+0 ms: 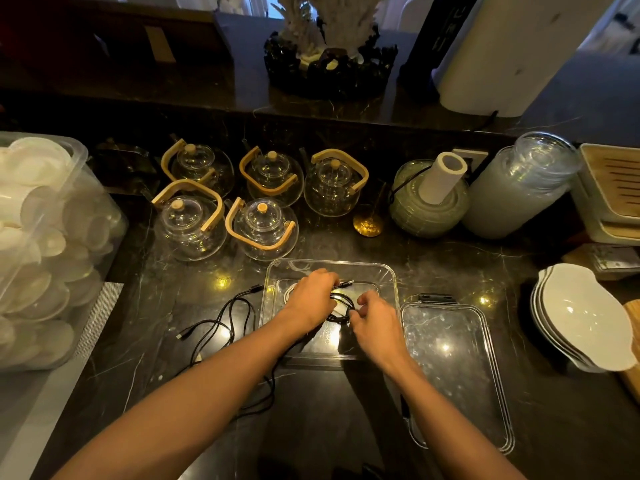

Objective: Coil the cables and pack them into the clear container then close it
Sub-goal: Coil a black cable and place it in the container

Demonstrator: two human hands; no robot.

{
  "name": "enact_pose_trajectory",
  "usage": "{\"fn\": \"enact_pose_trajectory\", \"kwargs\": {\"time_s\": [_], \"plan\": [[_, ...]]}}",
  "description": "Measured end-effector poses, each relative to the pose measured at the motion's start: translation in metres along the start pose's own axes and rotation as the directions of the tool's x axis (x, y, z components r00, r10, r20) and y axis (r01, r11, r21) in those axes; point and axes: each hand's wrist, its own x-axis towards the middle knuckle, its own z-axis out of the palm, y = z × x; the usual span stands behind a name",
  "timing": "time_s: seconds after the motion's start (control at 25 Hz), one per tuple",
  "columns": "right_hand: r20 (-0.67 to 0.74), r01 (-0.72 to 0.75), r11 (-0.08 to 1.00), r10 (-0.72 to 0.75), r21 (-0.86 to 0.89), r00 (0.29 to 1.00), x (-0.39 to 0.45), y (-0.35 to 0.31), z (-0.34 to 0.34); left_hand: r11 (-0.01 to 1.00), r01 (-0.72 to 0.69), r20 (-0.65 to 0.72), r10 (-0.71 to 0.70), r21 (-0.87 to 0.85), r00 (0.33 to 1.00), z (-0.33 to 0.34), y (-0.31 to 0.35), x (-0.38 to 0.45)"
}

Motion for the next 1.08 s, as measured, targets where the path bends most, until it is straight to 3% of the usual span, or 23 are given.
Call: {"fn": "enact_pose_trajectory", "kwargs": {"time_s": [0.4, 0.76, 0.92, 1.08], "plan": [[0.048, -0.174, 0.984, 0.172, 0.046, 0.984, 0.041, 0.003, 0.025, 0.992, 0.126, 0.040, -0.125, -0.031, 0.991, 0.002, -0.004, 0.014], [0.100, -0.102, 0.981, 0.119, -0.164, 0.988, 0.048, 0.000, 0.029, 0.977, 0.057, 0.064, -0.071, 0.207, 0.995, 0.014, 0.008, 0.016], [0.093, -0.044, 0.994, 0.053, -0.097, 0.994, 0.041, 0.000, 0.024, 0.990, 0.027, 0.089, -0.040, 0.142, 0.995, 0.008, 0.003, 0.011], [0.105, -0.077, 0.995, 0.071, 0.055, 0.992, 0.036, 0.000, 0.015, 0.996, 0.075, 0.187, -0.065, -0.043, 0.980, -0.007, 0.000, 0.008]]}}
